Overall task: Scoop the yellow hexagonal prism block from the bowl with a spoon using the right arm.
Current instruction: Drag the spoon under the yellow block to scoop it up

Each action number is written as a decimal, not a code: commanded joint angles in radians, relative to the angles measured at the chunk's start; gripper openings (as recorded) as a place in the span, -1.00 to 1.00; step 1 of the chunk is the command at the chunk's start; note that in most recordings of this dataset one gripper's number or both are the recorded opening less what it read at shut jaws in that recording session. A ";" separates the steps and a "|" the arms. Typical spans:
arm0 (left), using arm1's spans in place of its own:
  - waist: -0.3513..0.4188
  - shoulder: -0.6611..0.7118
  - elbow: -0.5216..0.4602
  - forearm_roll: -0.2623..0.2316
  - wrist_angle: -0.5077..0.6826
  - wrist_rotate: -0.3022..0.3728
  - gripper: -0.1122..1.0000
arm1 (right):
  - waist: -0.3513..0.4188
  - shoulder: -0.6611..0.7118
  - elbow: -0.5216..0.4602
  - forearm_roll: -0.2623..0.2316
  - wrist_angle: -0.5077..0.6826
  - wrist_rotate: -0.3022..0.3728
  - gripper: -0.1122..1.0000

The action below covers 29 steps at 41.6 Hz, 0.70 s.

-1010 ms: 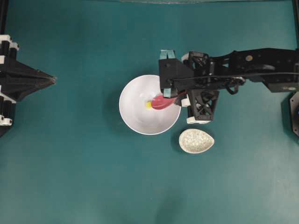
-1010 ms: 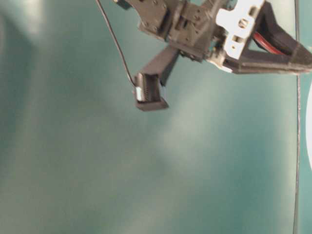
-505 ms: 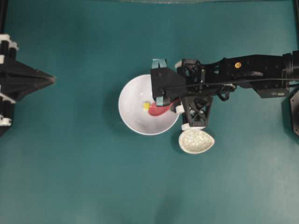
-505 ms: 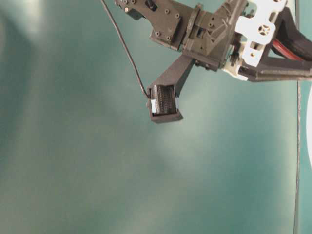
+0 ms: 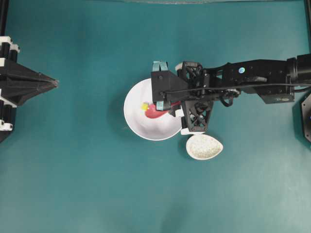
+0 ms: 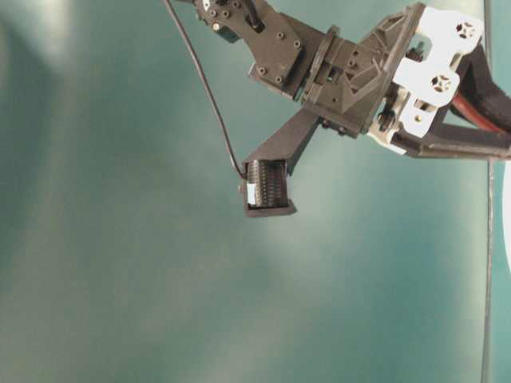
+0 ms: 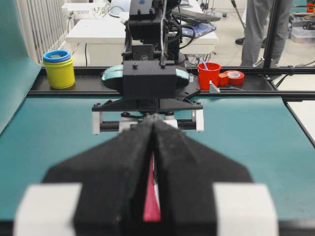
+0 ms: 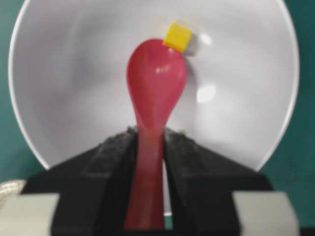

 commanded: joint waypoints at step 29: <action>0.003 0.011 -0.020 0.003 -0.005 -0.003 -0.80 | -0.015 -0.021 -0.009 0.000 -0.132 0.002 -0.40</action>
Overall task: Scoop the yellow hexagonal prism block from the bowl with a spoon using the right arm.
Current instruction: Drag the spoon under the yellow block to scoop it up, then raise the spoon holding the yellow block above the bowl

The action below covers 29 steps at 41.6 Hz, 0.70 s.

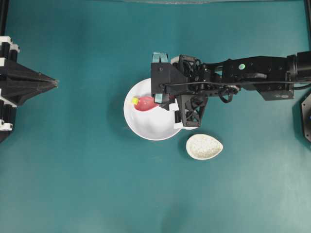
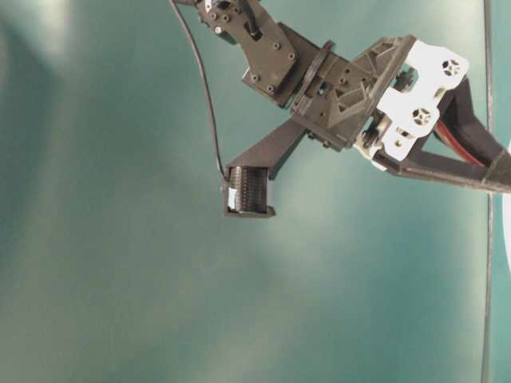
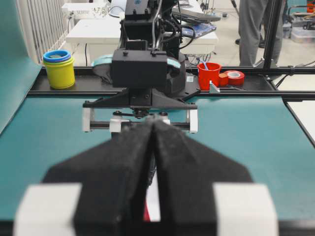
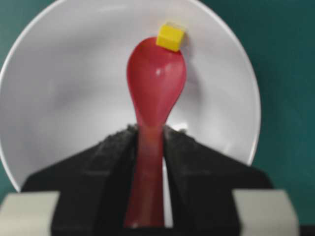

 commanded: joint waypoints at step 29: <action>0.003 0.009 -0.021 0.002 -0.002 -0.003 -0.80 | 0.025 -0.138 0.161 0.049 -0.255 0.017 -0.40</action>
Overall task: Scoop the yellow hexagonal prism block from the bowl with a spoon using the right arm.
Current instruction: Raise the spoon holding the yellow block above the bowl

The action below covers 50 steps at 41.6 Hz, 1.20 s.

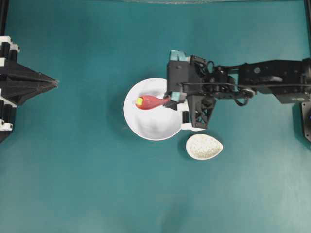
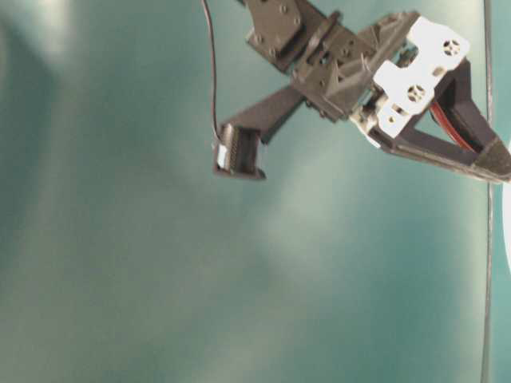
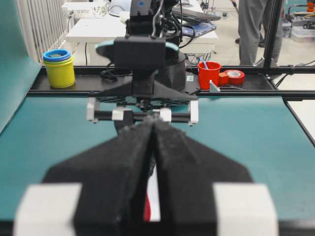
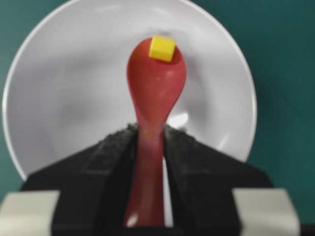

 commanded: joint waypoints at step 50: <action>0.003 0.009 -0.008 0.003 0.026 -0.011 -0.80 | 0.049 -0.420 0.238 0.029 -0.216 0.003 -0.40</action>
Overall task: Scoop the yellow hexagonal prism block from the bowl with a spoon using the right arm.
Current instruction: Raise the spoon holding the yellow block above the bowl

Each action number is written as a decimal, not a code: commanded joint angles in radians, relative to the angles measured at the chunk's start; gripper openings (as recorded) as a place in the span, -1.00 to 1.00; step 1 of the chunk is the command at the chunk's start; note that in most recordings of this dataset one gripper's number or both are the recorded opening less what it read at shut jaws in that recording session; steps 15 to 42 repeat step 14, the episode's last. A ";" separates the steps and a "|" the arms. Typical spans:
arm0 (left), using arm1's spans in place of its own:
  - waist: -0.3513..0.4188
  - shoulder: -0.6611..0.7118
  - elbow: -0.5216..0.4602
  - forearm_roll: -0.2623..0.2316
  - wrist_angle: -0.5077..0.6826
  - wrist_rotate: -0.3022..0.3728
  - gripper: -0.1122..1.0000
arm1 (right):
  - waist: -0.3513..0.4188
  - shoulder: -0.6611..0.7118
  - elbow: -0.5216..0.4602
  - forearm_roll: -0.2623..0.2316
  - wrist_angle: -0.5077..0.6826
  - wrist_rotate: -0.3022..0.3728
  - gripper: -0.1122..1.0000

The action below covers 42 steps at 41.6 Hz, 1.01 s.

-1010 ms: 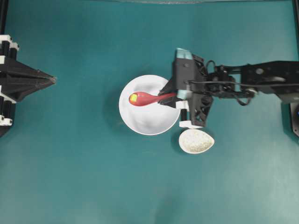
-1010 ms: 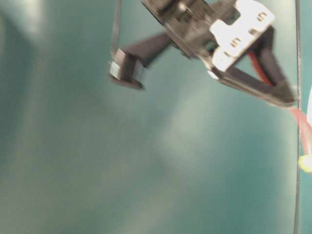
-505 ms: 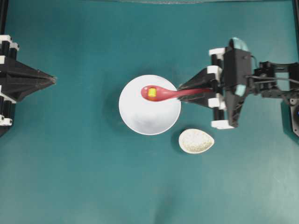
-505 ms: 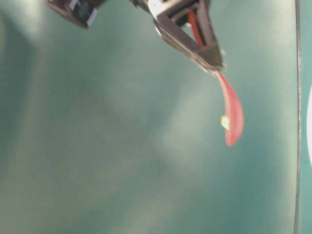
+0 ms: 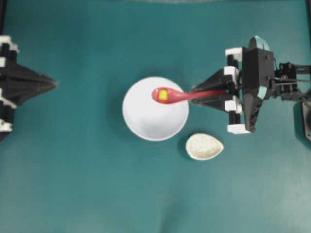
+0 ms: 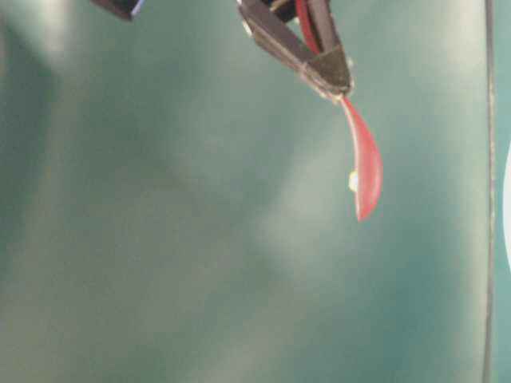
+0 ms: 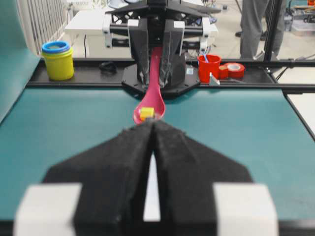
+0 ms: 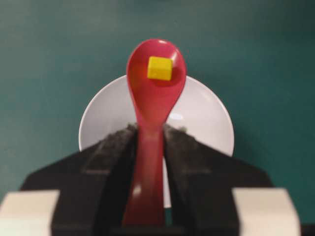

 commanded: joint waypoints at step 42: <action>0.002 0.008 -0.008 0.002 0.003 -0.003 -0.80 | 0.003 -0.014 -0.012 0.003 -0.012 0.002 -0.40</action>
